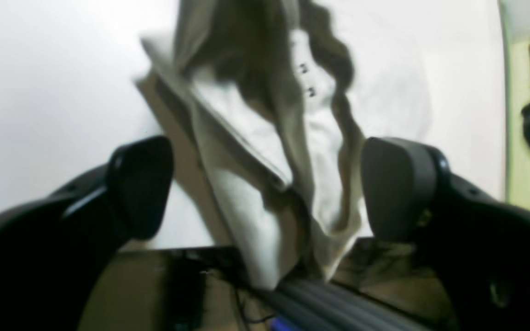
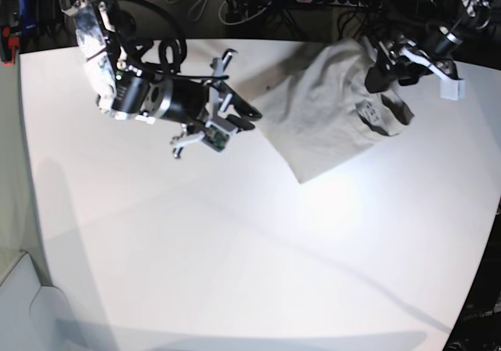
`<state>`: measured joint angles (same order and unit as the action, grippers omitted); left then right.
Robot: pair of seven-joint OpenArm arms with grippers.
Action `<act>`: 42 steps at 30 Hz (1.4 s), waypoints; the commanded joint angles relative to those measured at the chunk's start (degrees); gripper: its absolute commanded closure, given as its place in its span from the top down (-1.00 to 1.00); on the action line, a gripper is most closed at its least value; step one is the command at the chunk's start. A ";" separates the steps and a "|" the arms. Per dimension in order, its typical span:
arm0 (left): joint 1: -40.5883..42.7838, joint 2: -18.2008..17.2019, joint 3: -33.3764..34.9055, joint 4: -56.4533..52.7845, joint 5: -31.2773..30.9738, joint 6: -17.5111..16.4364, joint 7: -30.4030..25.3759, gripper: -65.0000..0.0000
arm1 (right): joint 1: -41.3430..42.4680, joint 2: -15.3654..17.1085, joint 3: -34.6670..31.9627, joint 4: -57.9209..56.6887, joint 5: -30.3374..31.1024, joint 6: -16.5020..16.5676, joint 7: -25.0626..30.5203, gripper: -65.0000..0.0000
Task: Layout the t-shirt on the table in an organized manner, then fold the t-shirt properly
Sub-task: 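Release the right gripper and tuck the bundle end with the left gripper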
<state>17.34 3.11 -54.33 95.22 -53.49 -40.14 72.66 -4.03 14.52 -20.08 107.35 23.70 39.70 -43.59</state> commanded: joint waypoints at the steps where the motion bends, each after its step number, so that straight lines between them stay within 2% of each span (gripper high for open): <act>1: -0.68 0.01 -0.40 -1.02 -1.23 0.14 -0.88 0.95 | 0.74 0.38 0.16 1.09 1.13 0.30 1.97 -0.69; 10: -3.85 0.62 -0.93 -11.31 -1.14 0.14 -1.50 0.95 | 0.38 1.17 0.16 1.09 1.04 0.30 1.97 -0.69; 12: -4.11 0.62 -0.58 -12.19 -0.62 0.14 -3.34 0.95 | 0.38 1.17 0.16 1.09 1.04 0.30 1.97 -0.69; 14: -4.55 0.80 -0.49 -12.19 2.02 0.14 -4.66 0.95 | 0.38 1.17 0.16 1.09 1.04 0.30 1.97 -0.69; 19: -7.45 4.40 -0.58 -11.66 11.69 0.14 -4.40 0.94 | 0.47 1.17 0.25 1.09 1.04 0.30 1.97 -0.69; 23: -9.65 5.89 -0.49 -11.57 17.06 0.14 -4.40 0.92 | 0.38 1.17 3.06 1.00 1.04 0.30 1.97 -0.69; 25: -10.35 5.89 -0.49 -11.57 18.90 0.14 -4.31 0.78 | 0.38 1.17 3.86 1.00 1.04 0.30 1.97 -0.69; 27: -11.23 5.89 -0.40 -11.84 20.66 0.14 -4.31 0.42 | 0.30 1.17 4.82 1.00 1.04 0.30 1.97 -0.69; 32: -12.90 5.89 1.71 -12.10 25.49 0.14 -4.31 -0.96 | -0.58 1.08 8.25 1.00 1.04 0.30 1.97 -0.69; 34: -14.05 5.89 3.47 -12.10 27.78 0.14 -4.22 -1.00 | -0.67 1.08 9.39 1.00 1.04 0.30 1.97 -0.69; 36: -14.49 5.89 5.49 -12.19 31.03 0.14 -4.31 -0.89 | -0.76 1.08 10.80 1.00 1.04 0.30 1.97 -0.70; 39: -15.63 5.89 8.83 -11.57 33.85 0.14 -4.22 -0.99 | -0.76 1.08 12.47 1.00 1.04 0.30 1.97 -0.70; 42: -17.30 3.87 13.84 -11.92 36.66 0.14 -4.22 -0.99 | -0.85 1.08 13.88 1.00 1.04 0.30 1.97 -0.70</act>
<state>0.36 7.01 -40.62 83.44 -20.91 -40.56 65.80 -5.50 15.38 -6.57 107.35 23.88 39.72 -43.07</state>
